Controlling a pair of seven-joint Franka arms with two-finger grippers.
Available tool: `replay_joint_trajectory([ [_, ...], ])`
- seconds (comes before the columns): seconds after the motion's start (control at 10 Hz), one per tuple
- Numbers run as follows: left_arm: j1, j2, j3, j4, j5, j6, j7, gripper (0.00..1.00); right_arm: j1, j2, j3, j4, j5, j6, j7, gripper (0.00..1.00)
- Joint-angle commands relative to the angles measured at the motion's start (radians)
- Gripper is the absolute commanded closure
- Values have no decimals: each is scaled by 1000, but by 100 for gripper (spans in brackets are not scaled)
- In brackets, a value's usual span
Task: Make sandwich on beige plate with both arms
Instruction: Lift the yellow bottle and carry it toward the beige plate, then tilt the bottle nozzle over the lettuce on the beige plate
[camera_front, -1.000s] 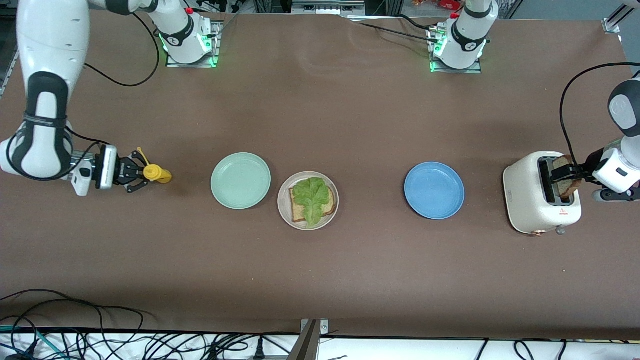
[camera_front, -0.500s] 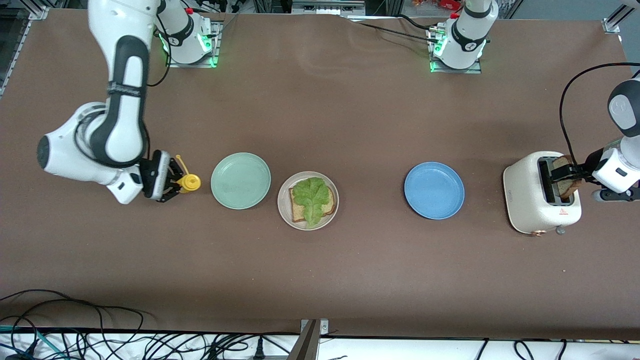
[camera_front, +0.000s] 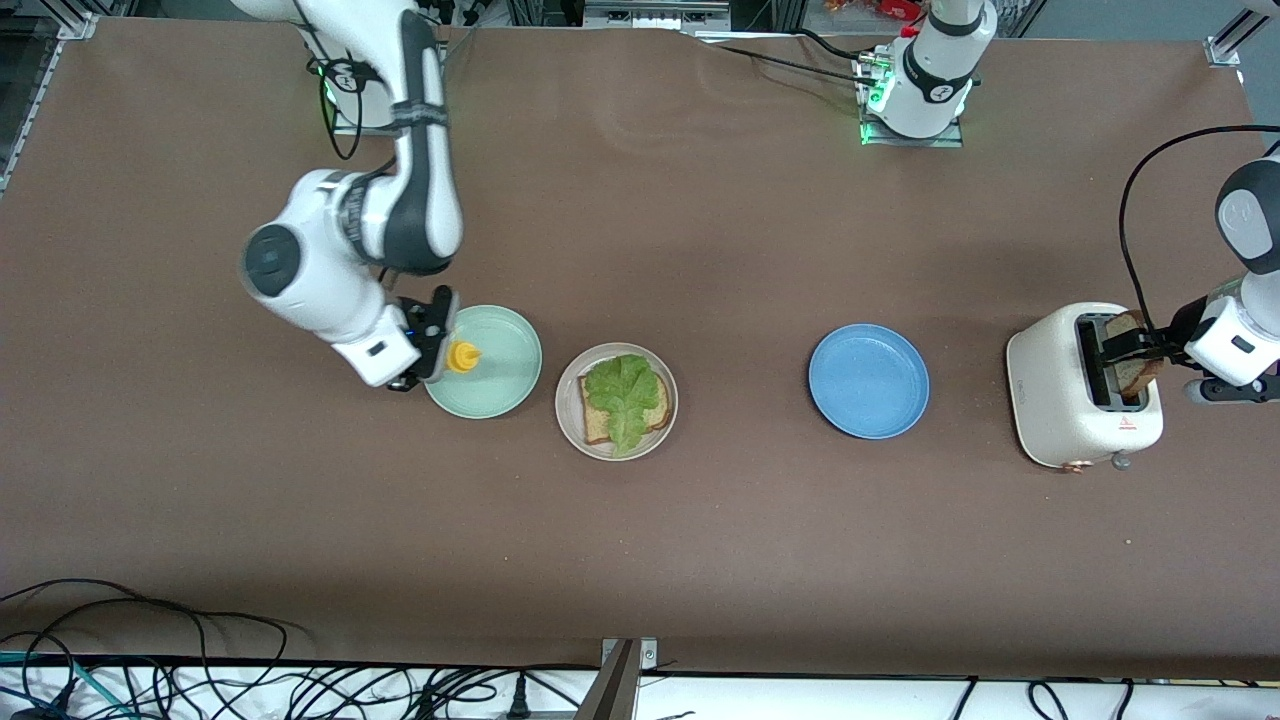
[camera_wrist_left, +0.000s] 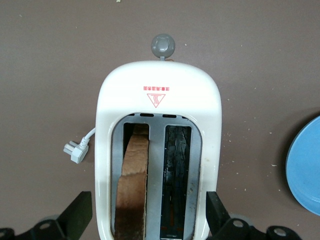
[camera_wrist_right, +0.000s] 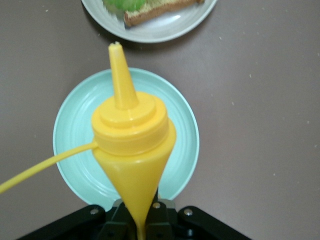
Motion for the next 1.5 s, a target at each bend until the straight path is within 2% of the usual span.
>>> replay_joint_trajectory([
  [0.0, 0, -16, -1, -20, 24, 11, 0, 0, 132, 39, -24, 10, -151, 56, 235, 100],
  [0.1, 0, -15, -1, -21, 24, 11, 0, 3, 143, 71, -18, 51, -212, 52, 307, 100],
  [0.2, 0, -15, -1, -21, 24, 11, 1, 16, 142, 111, 0, 102, -270, 41, 355, 100],
  [0.5, 2, -15, -1, -29, 25, 11, 14, 71, 124, 229, 14, 192, -357, 34, 502, 100],
  [0.6, 2, -15, -1, -29, 27, 11, 20, 84, 105, 272, 14, 232, -381, 34, 547, 100],
  [0.7, 2, -16, -1, -29, 28, 11, 21, 90, 91, 317, 18, 267, -423, 31, 572, 100],
  [0.9, 2, -15, -1, -29, 30, 11, 21, 98, 91, 368, 33, 295, -441, 23, 577, 100],
  [1.1, 7, -16, 1, -29, 46, 9, 24, 100, 71, 368, 89, 312, -544, 23, 586, 100],
  [1.2, 7, -15, -1, -28, 95, 5, 52, 100, 58, 368, 103, 327, -562, 23, 596, 100],
  [1.4, 7, -13, -1, -28, 102, 2, 63, 100, 51, 380, 116, 341, -598, 23, 597, 100],
])
